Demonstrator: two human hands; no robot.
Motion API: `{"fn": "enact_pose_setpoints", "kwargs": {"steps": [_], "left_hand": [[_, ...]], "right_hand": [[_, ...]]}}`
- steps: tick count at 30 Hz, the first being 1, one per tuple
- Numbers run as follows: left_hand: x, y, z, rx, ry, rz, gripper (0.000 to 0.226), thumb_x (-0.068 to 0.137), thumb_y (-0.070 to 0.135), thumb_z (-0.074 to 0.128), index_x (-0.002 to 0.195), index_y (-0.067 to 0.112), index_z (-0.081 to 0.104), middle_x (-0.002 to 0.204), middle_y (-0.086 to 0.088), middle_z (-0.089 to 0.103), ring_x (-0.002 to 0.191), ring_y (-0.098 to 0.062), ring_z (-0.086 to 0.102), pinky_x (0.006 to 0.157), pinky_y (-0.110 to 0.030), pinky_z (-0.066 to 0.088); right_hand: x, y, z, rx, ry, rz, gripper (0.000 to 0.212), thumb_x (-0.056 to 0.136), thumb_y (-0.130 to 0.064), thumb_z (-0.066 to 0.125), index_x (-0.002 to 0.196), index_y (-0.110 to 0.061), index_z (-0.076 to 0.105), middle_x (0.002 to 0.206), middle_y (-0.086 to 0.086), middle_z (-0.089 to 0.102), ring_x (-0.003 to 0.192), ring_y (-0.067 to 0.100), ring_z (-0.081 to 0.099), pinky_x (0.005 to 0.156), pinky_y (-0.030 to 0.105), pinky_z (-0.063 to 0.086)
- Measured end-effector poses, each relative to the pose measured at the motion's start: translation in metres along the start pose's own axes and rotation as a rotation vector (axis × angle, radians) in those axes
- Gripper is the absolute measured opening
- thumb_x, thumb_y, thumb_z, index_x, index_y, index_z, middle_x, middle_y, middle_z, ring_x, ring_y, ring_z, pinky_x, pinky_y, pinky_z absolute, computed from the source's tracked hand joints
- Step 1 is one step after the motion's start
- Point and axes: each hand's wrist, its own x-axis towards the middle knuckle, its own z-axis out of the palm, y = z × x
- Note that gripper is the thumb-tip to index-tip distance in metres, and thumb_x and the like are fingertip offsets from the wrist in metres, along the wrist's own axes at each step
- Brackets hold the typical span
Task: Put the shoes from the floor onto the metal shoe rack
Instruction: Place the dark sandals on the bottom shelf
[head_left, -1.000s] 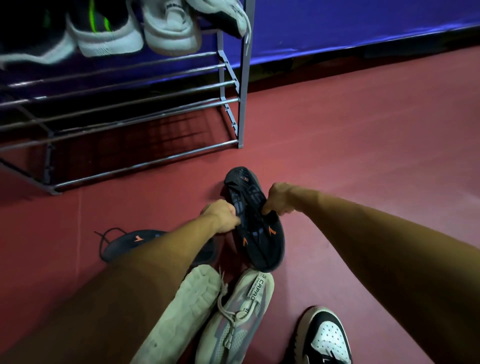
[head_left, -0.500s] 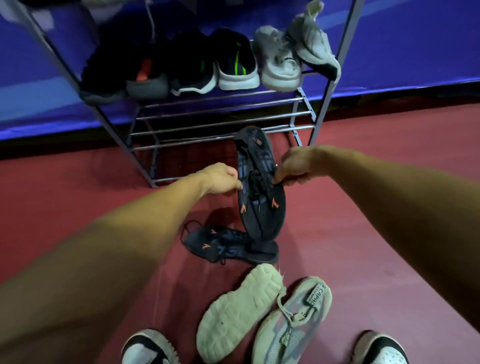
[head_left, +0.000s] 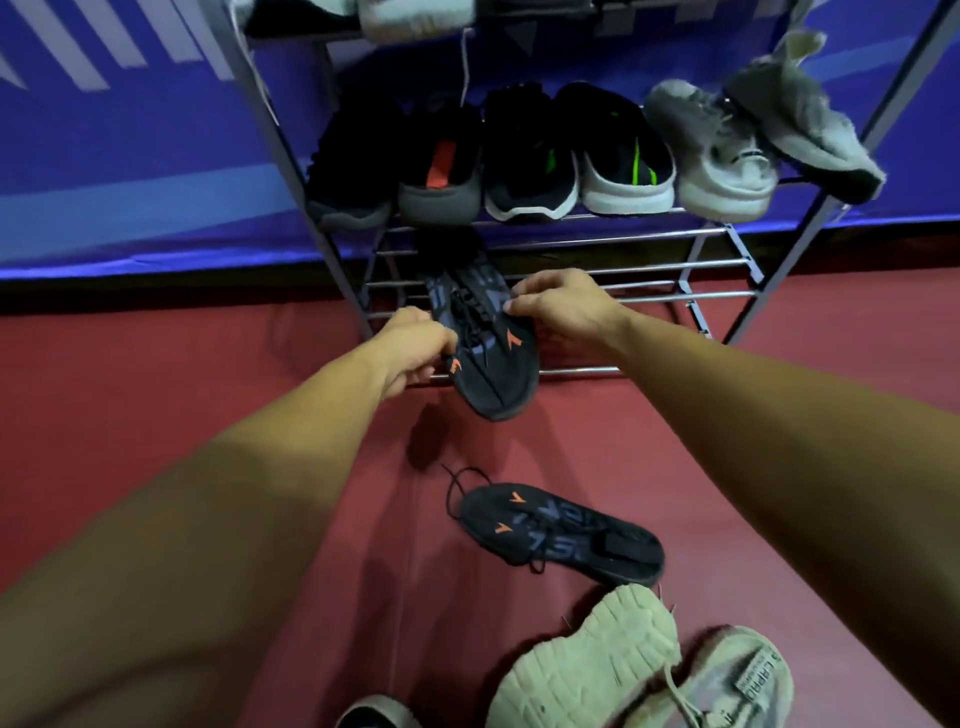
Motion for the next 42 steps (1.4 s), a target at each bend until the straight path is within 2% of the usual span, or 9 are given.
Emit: {"fn": "enact_pose_setpoints", "kwargs": {"steps": [7, 10, 12, 17, 22, 27, 32, 39, 42], "left_hand": [[0.04, -0.014, -0.023, -0.243, 0.211, 0.045, 0.028, 0.085, -0.002, 0.056, 0.075, 0.022, 0.047, 0.058, -0.001, 0.043, 0.042, -0.008, 0.037, 0.044, -0.018, 0.027], [0.052, -0.014, -0.032, -0.281, 0.26, 0.099, 0.021, 0.087, -0.004, 0.057, 0.089, 0.017, 0.055, 0.065, -0.002, 0.052, 0.051, -0.011, 0.044, 0.038, -0.014, 0.033], [0.057, -0.013, -0.04, -0.277, 0.267, 0.116, 0.023, 0.089, -0.006, 0.056, 0.103, 0.012, 0.058, 0.07, -0.003, 0.055, 0.052, -0.01, 0.045, 0.035, -0.012, 0.032], [0.072, -0.016, -0.049, -0.362, 0.264, 0.105, 0.024, 0.09, -0.008, 0.054, 0.108, 0.007, 0.059, 0.074, -0.007, 0.06, 0.057, -0.012, 0.055, 0.041, -0.015, 0.043], [0.081, -0.029, -0.054, -0.455, 0.226, 0.073, 0.016, 0.091, 0.0, 0.062, 0.093, 0.016, 0.061, 0.075, -0.003, 0.067, 0.058, -0.01, 0.06, 0.058, -0.025, 0.046], [0.075, -0.035, -0.06, -0.568, 0.229, 0.006, 0.012, 0.091, 0.014, 0.068, 0.101, 0.019, 0.065, 0.076, 0.004, 0.072, 0.059, -0.005, 0.066, 0.05, -0.017, 0.05], [0.071, -0.046, -0.057, -0.386, 0.201, -0.112, 0.009, 0.089, 0.02, 0.069, 0.083, 0.016, 0.064, 0.051, 0.007, 0.051, 0.037, -0.003, 0.039, 0.048, -0.021, 0.029], [0.079, -0.039, -0.046, -0.417, 0.203, -0.141, 0.013, 0.088, 0.008, 0.068, 0.079, 0.012, 0.06, 0.058, 0.001, 0.051, 0.047, -0.005, 0.042, 0.049, -0.019, 0.03], [0.083, -0.037, -0.038, -0.364, 0.232, -0.136, 0.012, 0.089, 0.011, 0.069, 0.081, 0.012, 0.06, 0.065, -0.001, 0.054, 0.055, -0.007, 0.047, 0.049, -0.019, 0.031]], "right_hand": [[0.04, 0.021, 0.036, 0.237, -0.093, 0.147, 0.032, 0.077, -0.022, 0.08, 0.104, -0.006, 0.073, 0.095, 0.007, 0.074, 0.085, 0.017, 0.06, 0.077, 0.029, 0.04], [0.047, 0.025, 0.041, 0.204, -0.185, 0.237, 0.018, 0.088, -0.021, 0.072, 0.104, -0.012, 0.073, 0.079, -0.004, 0.071, 0.064, 0.008, 0.054, 0.058, 0.019, 0.036], [0.053, 0.027, 0.041, 0.181, -0.303, 0.298, 0.018, 0.09, -0.023, 0.069, 0.108, -0.017, 0.07, 0.09, -0.001, 0.071, 0.058, 0.005, 0.05, 0.048, 0.016, 0.031], [0.059, 0.031, 0.053, 0.158, -0.533, 0.437, 0.007, 0.091, -0.025, 0.07, 0.092, -0.023, 0.063, 0.094, 0.005, 0.075, 0.052, 0.002, 0.055, 0.045, 0.011, 0.031], [0.069, 0.041, 0.069, 0.322, -0.424, 0.319, 0.034, 0.088, -0.006, 0.072, 0.093, -0.027, 0.045, 0.088, 0.011, 0.067, 0.055, 0.006, 0.055, 0.042, 0.016, 0.02], [0.076, 0.037, 0.09, 0.506, -0.327, 0.269, 0.035, 0.09, 0.0, 0.066, 0.109, -0.024, 0.049, 0.077, 0.004, 0.064, 0.046, 0.004, 0.046, 0.041, 0.015, 0.021], [0.09, 0.033, 0.109, 0.608, -0.196, 0.27, 0.029, 0.091, -0.005, 0.067, 0.112, -0.016, 0.05, 0.081, 0.009, 0.065, 0.041, 0.001, 0.039, 0.036, 0.014, 0.02], [0.099, 0.036, 0.111, 0.479, 0.112, 0.221, 0.039, 0.084, -0.017, 0.079, 0.114, -0.012, 0.055, 0.083, 0.009, 0.059, 0.043, 0.002, 0.039, 0.033, 0.014, 0.024], [0.105, 0.036, 0.112, 0.363, 0.226, 0.19, 0.036, 0.075, -0.025, 0.086, 0.098, -0.018, 0.059, 0.087, 0.002, 0.06, 0.061, 0.008, 0.05, 0.052, 0.018, 0.036]]}}
